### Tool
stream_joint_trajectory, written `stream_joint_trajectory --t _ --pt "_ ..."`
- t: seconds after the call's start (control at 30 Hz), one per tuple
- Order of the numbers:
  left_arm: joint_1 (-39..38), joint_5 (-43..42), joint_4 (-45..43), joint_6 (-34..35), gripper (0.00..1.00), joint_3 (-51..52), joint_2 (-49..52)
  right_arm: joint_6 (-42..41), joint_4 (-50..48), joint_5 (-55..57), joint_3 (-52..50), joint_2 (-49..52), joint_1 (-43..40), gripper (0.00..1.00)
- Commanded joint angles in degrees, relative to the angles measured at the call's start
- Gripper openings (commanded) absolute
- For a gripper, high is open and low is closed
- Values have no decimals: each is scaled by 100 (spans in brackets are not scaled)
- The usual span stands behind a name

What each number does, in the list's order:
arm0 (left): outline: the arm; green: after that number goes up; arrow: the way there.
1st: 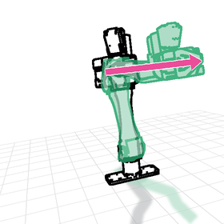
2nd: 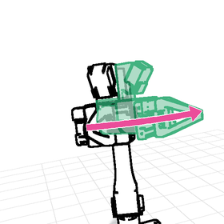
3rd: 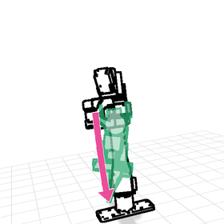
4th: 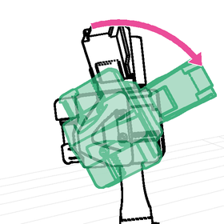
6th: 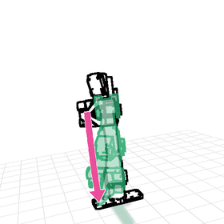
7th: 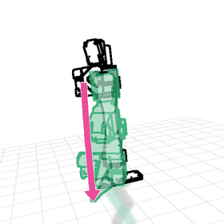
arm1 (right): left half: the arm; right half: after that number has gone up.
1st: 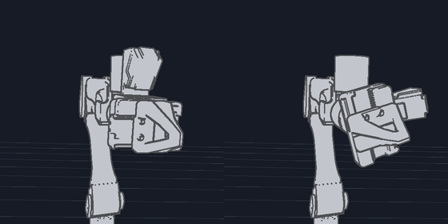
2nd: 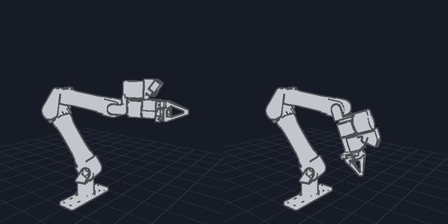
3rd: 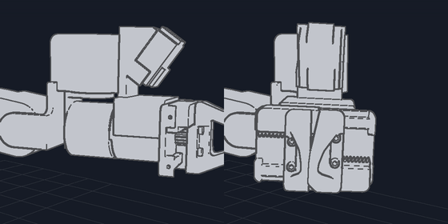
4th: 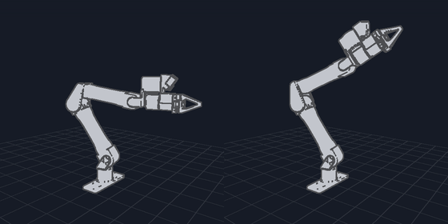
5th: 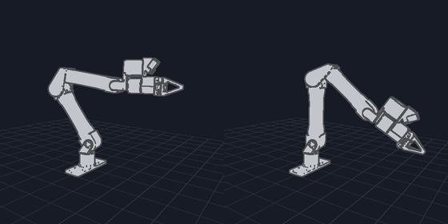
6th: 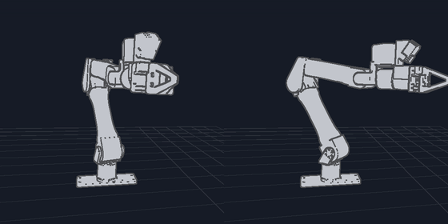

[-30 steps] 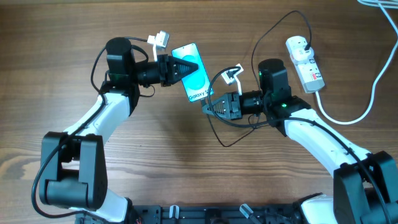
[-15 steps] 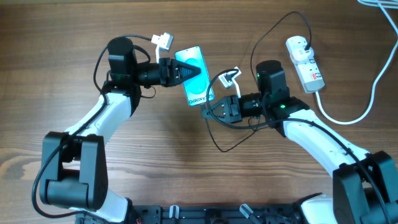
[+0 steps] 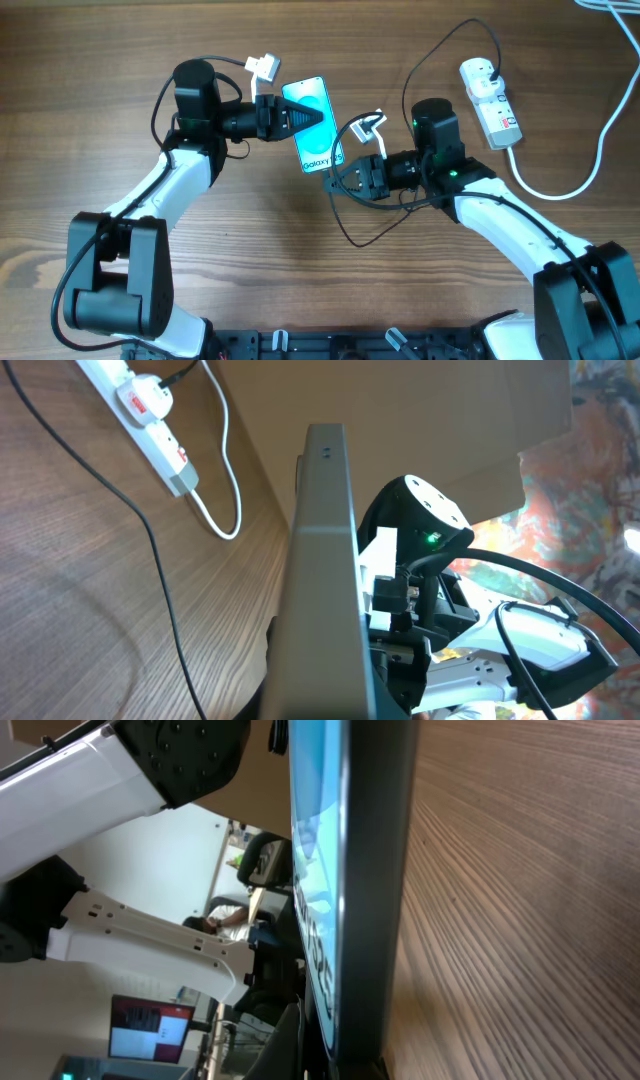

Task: Plug charger to phone and switch on socket

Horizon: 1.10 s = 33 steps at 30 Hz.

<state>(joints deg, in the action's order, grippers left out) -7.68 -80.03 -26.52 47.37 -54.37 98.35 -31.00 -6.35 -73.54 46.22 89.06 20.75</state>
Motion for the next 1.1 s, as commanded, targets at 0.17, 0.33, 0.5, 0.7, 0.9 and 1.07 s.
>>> stream_joint_trajectory --t 0.17,0.33,0.5,0.7,0.9,1.07 --pt "-479 -1038 168 -201 4 240 -116 7 -350 501 210 11 -83 4" --pt "-540 -1040 188 -203 4 363 -197 -4 -350 516 210 11 -85 5" --pt "-540 -1038 181 -378 4 640 -490 -17 -350 560 210 11 -85 4" --pt "-695 -1036 192 -483 4 682 -684 -94 -437 581 212 11 -83 4" --pt "-1025 -1036 192 -520 4 693 -684 -197 -525 579 212 11 -83 4" --pt "-1049 -1034 190 -520 4 898 -684 -221 -612 577 212 11 -85 4"
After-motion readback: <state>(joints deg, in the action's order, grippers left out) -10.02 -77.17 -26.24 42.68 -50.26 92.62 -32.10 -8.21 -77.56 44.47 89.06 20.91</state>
